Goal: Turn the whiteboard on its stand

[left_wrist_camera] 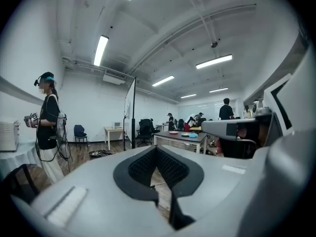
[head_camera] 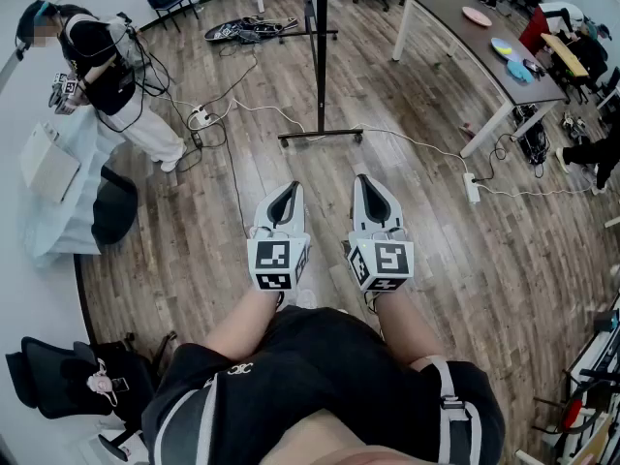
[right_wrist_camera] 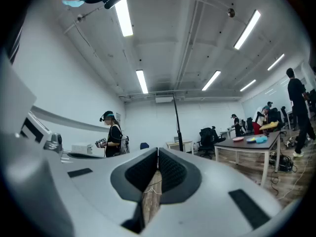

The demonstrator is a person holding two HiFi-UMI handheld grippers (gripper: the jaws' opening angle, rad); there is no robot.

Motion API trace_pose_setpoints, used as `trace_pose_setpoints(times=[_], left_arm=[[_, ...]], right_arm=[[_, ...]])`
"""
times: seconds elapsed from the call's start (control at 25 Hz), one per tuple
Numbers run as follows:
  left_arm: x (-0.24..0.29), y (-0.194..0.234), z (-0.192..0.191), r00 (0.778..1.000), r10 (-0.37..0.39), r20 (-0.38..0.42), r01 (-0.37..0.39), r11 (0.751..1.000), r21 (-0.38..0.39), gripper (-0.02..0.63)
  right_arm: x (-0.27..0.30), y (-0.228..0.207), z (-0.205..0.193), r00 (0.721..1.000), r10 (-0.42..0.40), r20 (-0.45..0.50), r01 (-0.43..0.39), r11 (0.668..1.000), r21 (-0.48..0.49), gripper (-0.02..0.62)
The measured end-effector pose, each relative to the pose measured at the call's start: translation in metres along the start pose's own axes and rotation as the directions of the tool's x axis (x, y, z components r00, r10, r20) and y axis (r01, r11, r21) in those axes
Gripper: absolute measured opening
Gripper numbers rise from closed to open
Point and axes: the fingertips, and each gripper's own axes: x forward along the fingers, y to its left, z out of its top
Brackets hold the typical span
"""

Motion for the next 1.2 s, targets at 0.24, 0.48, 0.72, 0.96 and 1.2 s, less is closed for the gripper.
trace_pose_setpoints(times=[0.24, 0.48, 0.72, 0.96, 1.2], left_arm=[[0.004, 0.006, 0.003, 1.0, -0.002, 0.001, 0.002, 1.0, -0.009, 0.009], [0.013, 0.011, 0.01, 0.999, -0.027, 0.019, 0.027, 1.0, -0.007, 0.011], [0.024, 0.025, 0.015, 0.998, -0.046, 0.037, 0.046, 0.999, 0.001, 0.011], [0.03, 0.042, 0.011, 0.996, -0.08, 0.04, 0.079, 0.997, 0.022, 0.011], [0.044, 0.063, 0.007, 0.997, -0.072, 0.039, 0.071, 0.997, 0.015, 0.011]], right_arm=[[0.006, 0.007, 0.001, 1.0, 0.017, 0.0, -0.017, 1.0, -0.001, 0.008], [0.017, 0.011, 0.002, 1.0, 0.016, 0.0, -0.016, 1.0, -0.011, 0.008], [0.031, 0.015, 0.008, 0.999, 0.004, 0.049, -0.004, 1.0, 0.011, 0.009], [0.049, 0.024, -0.003, 0.999, -0.025, 0.044, 0.024, 1.0, 0.012, 0.009], [0.069, 0.023, -0.011, 0.999, -0.034, 0.022, 0.034, 0.999, -0.005, 0.009]])
